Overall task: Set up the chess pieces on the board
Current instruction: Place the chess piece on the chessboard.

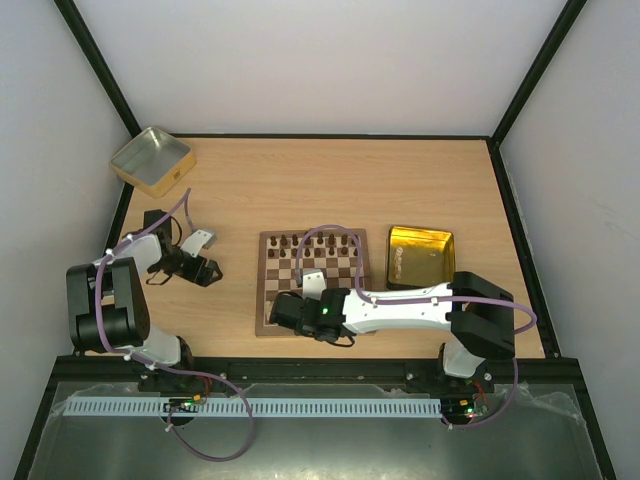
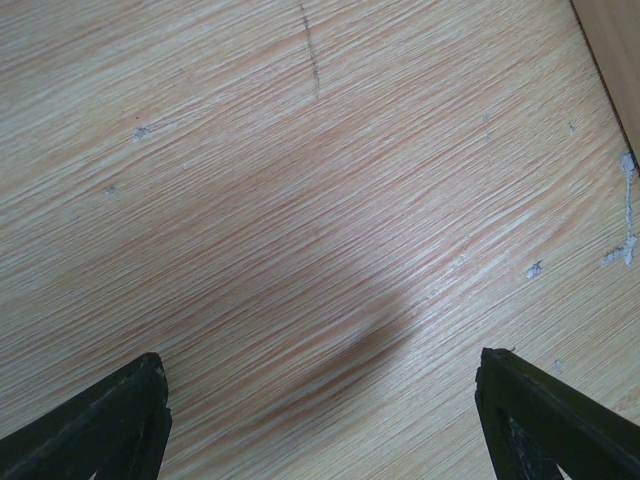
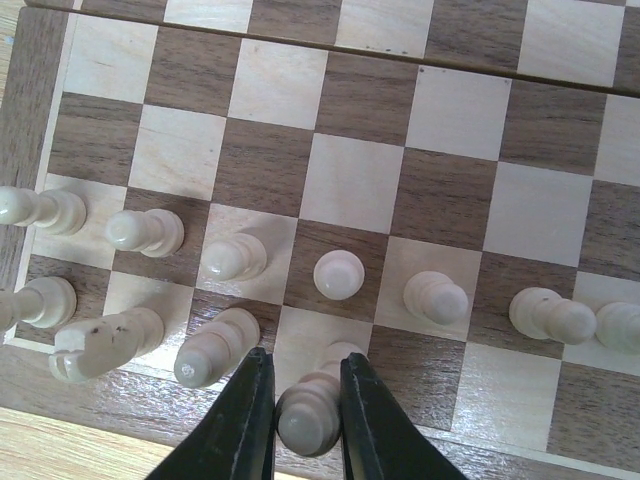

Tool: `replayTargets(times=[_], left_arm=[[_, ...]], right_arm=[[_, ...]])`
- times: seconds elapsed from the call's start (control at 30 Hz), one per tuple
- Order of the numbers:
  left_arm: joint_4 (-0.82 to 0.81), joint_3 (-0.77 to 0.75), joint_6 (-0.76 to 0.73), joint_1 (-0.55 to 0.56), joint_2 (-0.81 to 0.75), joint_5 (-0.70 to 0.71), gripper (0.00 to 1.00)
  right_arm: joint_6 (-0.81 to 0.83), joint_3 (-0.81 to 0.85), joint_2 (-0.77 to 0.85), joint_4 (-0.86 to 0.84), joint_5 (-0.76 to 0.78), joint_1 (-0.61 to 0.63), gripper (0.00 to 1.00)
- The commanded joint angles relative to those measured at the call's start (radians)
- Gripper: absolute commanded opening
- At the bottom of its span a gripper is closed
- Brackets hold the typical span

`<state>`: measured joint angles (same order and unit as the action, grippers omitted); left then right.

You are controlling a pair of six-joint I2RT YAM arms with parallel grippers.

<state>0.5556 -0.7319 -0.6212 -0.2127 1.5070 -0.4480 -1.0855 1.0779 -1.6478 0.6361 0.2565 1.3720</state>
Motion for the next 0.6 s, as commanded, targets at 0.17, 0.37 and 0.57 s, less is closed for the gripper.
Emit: replayTargets(times=[0.17, 0.37, 0.57], left_arm=[[0.067, 0.032, 0.002, -0.005, 0.017, 0.022, 0.84], [0.066, 0.033, 0.002, -0.004, 0.015, 0.022, 0.84], [0.064, 0.034, 0.003, -0.004, 0.01, 0.023, 0.83]], right_arm=[[-0.013, -0.025, 0.002, -0.004, 0.018, -0.008, 0.14], [-0.02, -0.034, 0.01, -0.02, 0.013, -0.01, 0.12], [-0.02, -0.03, 0.014, -0.017, 0.019, -0.011, 0.11]])
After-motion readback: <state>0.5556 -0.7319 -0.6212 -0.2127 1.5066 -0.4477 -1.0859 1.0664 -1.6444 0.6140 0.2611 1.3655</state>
